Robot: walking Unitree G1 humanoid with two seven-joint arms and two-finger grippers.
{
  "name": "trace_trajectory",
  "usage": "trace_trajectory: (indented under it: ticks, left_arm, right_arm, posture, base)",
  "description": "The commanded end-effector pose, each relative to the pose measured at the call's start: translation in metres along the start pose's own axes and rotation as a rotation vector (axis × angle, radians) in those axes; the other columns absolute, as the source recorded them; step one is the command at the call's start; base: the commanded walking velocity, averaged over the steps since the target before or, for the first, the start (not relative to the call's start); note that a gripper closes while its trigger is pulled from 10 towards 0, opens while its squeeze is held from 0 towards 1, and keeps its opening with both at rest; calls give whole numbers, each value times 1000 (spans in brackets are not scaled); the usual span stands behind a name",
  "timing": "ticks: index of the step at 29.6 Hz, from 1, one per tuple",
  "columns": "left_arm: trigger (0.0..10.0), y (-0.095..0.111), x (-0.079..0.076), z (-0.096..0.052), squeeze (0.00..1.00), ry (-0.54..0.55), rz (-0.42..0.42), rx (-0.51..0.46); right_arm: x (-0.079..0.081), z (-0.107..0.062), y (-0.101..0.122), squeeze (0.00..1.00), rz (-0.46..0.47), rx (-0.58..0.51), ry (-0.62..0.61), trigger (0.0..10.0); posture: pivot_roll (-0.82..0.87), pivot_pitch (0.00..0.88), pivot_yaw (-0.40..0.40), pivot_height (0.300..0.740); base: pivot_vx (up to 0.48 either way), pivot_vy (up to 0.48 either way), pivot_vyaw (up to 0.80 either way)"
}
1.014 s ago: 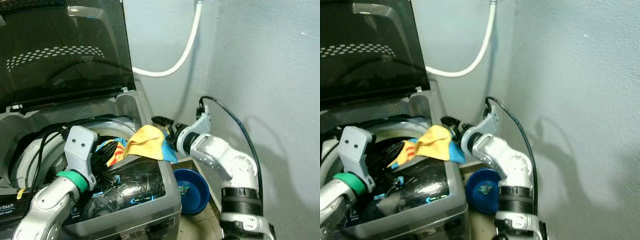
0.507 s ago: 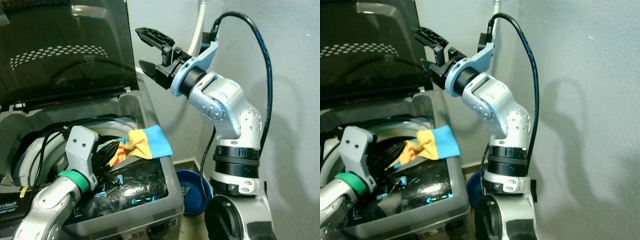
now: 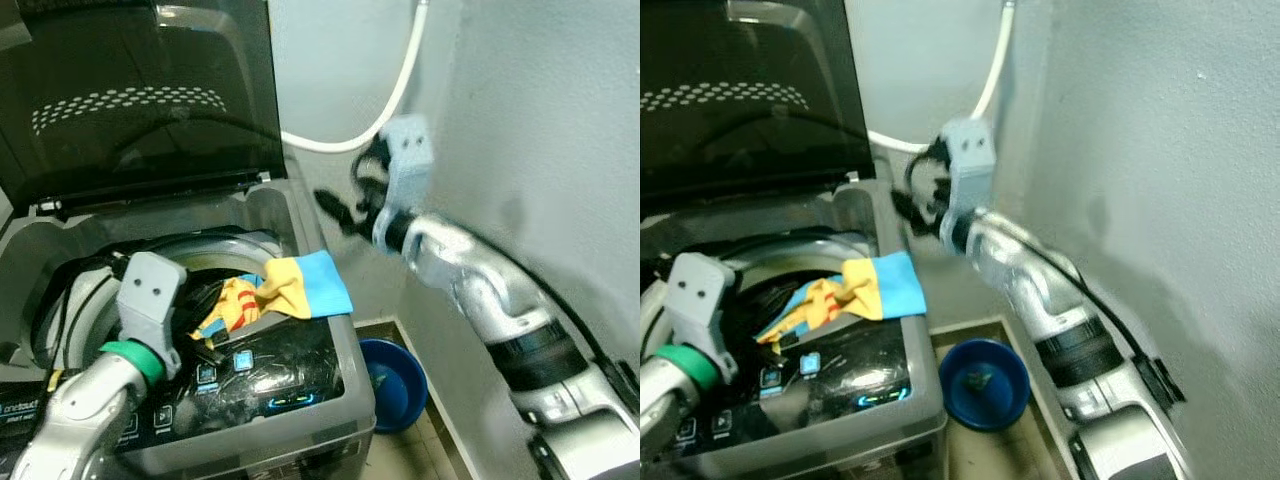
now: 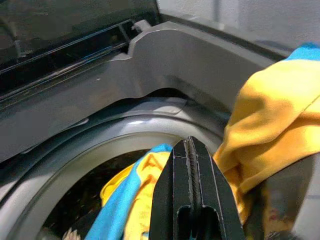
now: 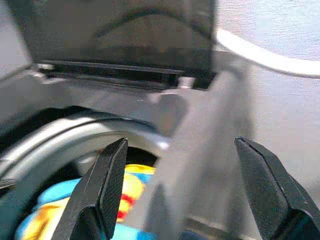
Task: Clothes washing
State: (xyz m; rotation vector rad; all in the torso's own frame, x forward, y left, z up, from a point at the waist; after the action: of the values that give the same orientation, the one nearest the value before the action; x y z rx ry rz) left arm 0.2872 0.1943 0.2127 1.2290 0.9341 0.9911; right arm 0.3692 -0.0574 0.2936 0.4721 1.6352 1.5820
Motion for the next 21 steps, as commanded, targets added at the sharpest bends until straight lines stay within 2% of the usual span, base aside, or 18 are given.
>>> trace_trajectory:
  ticks: [1, 2, 3, 4, 6, 8, 10, 13, 14, 15, 16, 17, 20, 21]
  left_arm:
    - [10000, -4, 8, -5, 0, 18, 4, 20]
    - [10000, -3, 9, -8, 0, 10, 8, 15]
    - [10000, -3, 9, -8, 0, 10, 8, 15]
    - [10000, 0, 12, -15, 0, -6, 16, 2]
    - [10000, 3, 14, -21, 0, -19, 18, -9]
    - [10000, 3, 14, -21, 0, -19, 18, -9]
    - [10000, 3, 14, -24, 0, -28, 18, -8]
    - [10000, 3, 14, -24, 0, -30, 19, -8]
    - [10000, 2, 13, -25, 0, -33, 24, -3]
    - [10000, 2, 13, -25, 0, -33, 24, -3]
    - [10000, 1, 13, -25, 0, -35, 26, 0]
    - [10000, 1, 11, -25, 0, -41, 29, 3]
    - [10000, 1, 11, -24, 0, -43, 29, 4]
    - [10000, 0, 10, -24, 0, -45, 30, 5]
  right_arm:
    - [6, -1, 14, 341, 9, -71, 48, 10000]
    - [6, -5, 19, 1000, 56, -95, 88, 10000]
    - [6, -5, 19, 1000, 56, -95, 88, 10000]
    - [7, -12, 24, 1000, 100, -128, 194, 10000]
    - [9, -20, 20, 1000, 77, -122, 308, 10000]
    - [9, -20, 20, 1000, 77, -122, 308, 10000]
    - [16, -29, 7, 1000, 6, -56, 422, 10000]
    - [21, -32, -1, 1000, -42, -13, 467, 10000]
    - [26, -35, -11, 1000, -126, 38, 509, 10000]
    - [26, -35, -11, 1000, -126, 38, 509, 10000]
    - [31, -34, -23, 1000, -214, 98, 520, 10000]
    - [36, -31, -34, 0, -305, 148, 525, 10000]
    - [38, -28, -35, 0, -313, 148, 517, 10000]
    - [39, -24, -35, 0, -344, 150, 497, 10000]
  posture:
    - [49, 60, 90, 740]
    - [48, 59, 89, 740]
    - [48, 59, 89, 740]
    - [52, 56, 86, 740]
    - [53, 53, 83, 740]
    - [53, 53, 83, 740]
    - [54, 50, 80, 740]
    - [54, 50, 80, 740]
    - [56, 46, 76, 740]
    - [56, 46, 76, 740]
    - [55, 44, 77, 740]
    - [56, 44, 77, 740]
    - [57, 44, 77, 740]
    - [57, 46, 79, 740]
  base:
    - [0, 0, 0]
    - [0, 0, 0]
    - [0, 0, 0]
    - [0, 0, 0]
    - [0, 0, 0]
    - [0, 0, 0]
    - [0, 0, 0]
    - [0, 0, 0]
    - [0, 0, 0]
    - [0, 0, 0]
    - [0, 0, 0]
    - [0, 0, 0]
    - [0, 0, 0]
    - [0, 0, 0]
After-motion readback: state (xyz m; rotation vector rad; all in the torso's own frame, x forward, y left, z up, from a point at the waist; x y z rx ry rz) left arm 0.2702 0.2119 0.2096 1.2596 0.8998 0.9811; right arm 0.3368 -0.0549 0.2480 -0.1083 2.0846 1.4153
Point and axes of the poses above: a point about 5 cm out from each wrist's last joint towards the gripper, its own z axis pointing out of the wrist towards the gripper, its own y axis along the axis of the wrist's last joint, x = y × z, the point moved 2 cm from there along z, pointing out of the wrist towards the gripper, and after that the axes turned 14 degrees about -z, right-handed, at the moved point
